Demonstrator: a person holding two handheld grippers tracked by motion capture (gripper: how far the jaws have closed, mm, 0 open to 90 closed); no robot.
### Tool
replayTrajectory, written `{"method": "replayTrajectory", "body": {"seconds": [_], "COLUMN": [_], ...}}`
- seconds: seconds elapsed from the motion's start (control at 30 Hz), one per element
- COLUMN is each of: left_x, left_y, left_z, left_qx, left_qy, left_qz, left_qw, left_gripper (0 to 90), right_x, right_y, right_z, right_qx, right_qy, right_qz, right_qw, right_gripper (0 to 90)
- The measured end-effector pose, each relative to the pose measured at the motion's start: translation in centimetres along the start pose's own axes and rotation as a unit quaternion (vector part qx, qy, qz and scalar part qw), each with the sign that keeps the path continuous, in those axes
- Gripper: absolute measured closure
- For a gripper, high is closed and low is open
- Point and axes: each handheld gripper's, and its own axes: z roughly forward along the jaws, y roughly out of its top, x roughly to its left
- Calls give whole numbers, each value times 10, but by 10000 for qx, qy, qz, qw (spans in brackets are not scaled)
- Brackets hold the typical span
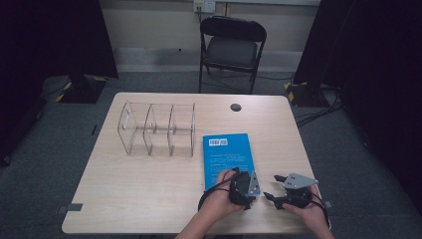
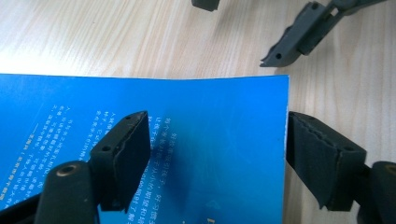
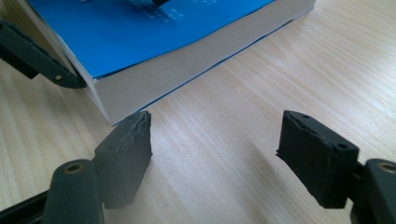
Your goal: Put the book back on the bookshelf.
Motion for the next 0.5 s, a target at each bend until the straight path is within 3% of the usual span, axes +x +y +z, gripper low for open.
{"method": "replayTrajectory", "body": {"seconds": [0.07,0.17,0.3,0.5], "left_x": [5,10,13,18], "left_y": [3,7,10,15], "left_z": [-4,-13,-16,-21], "left_qx": [46,42,87,204], "left_qy": [-198,-603,-750,-885], "left_qz": [-82,-264,-417,-679], "left_qw": [9998,9978,9963,9936], "left_gripper": [277,492,563,628], "right_x": [0,2,7,16], "right_y": [0,0,0,9], "right_z": [0,-1,0,8], "right_qx": [-28,-45,95,104], "right_qy": [98,298,691,641], "right_qz": [-2,-11,-159,-71], "right_qw": [9999,9995,9974,9979], "right_gripper": [251,251,250,272]}}
